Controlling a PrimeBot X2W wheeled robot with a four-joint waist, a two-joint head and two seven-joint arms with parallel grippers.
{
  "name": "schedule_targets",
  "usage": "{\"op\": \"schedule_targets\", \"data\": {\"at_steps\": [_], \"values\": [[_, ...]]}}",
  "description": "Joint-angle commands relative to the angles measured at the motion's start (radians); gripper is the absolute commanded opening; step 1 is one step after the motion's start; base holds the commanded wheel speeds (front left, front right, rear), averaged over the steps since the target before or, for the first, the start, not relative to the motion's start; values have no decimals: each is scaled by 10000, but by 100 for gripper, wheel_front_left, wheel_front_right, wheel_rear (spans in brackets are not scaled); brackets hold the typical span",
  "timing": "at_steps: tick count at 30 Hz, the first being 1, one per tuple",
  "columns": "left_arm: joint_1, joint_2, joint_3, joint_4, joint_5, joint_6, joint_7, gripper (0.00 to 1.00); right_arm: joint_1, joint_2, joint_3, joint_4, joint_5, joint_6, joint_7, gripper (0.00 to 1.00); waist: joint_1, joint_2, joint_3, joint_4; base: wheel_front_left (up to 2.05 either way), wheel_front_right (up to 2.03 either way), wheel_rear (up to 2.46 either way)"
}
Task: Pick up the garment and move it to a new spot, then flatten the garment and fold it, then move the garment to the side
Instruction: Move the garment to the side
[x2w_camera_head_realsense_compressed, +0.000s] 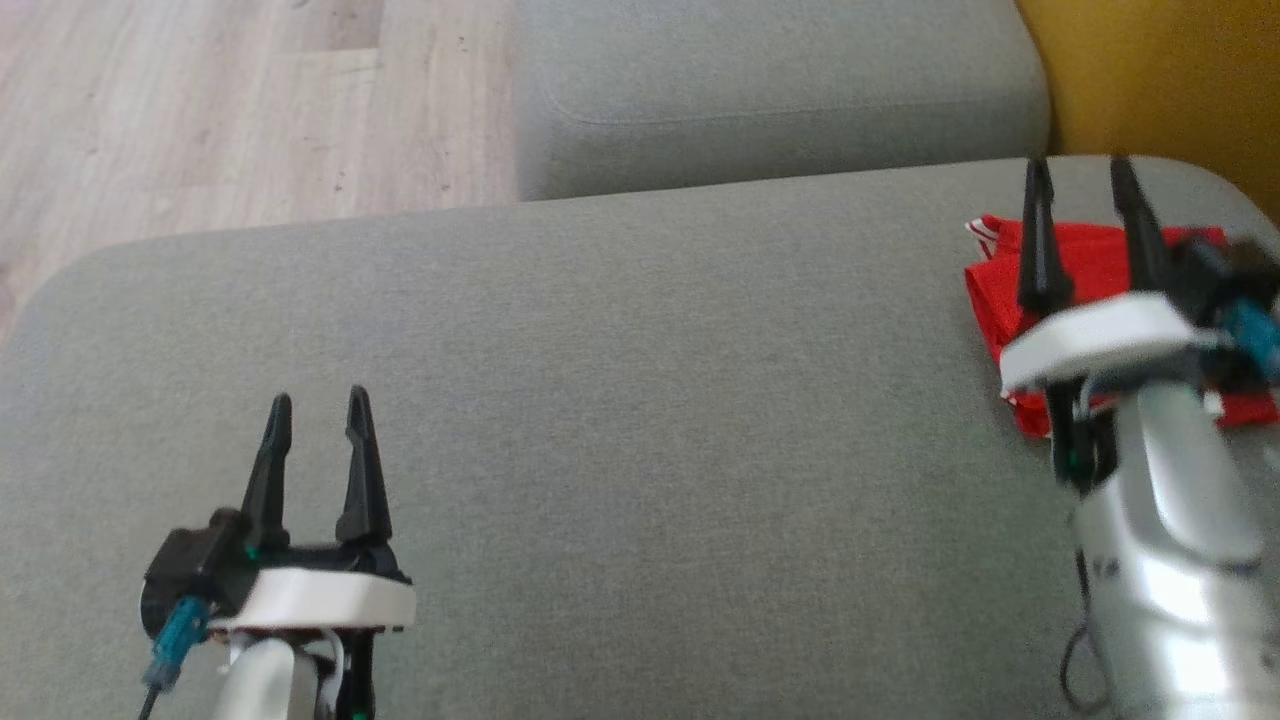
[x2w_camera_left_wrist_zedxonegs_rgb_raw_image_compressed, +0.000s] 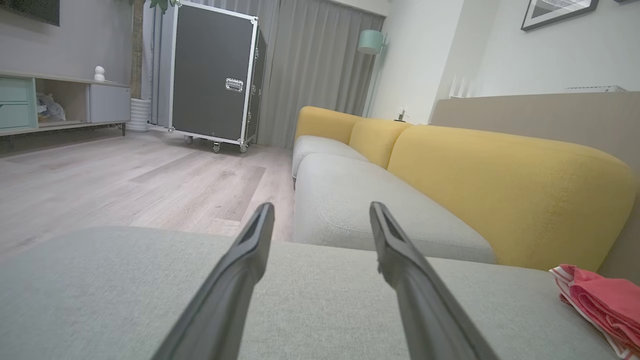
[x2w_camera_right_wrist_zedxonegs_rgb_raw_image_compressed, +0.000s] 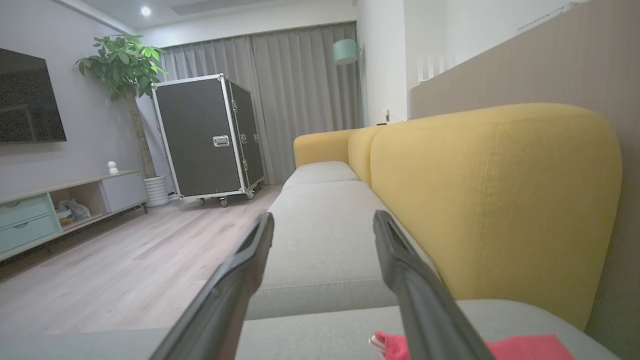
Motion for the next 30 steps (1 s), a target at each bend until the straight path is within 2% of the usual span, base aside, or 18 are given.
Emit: {"op": "schedule_targets", "data": {"at_steps": [1,6,13,30], "values": [[-187,92,279,-382,-54,16,-80,100,286,161,287,-684,300,21,-101,100,2,0,-106,146,0,0,0],[168,91,326,-771,-137,34,-80,100,1994,202,721,-1888,932,21,-105,100,2,0,-125,345,0,0,0],[537,90,223,-586,-179,104,-80,100,3818,206,1136,-2884,1286,21,-107,100,2,0,-146,443,0,0,0],[609,90,327,-475,-599,497,-80,100,4024,207,1367,-3113,1436,21,-108,100,2,0,-124,208,0,0,0]]}}
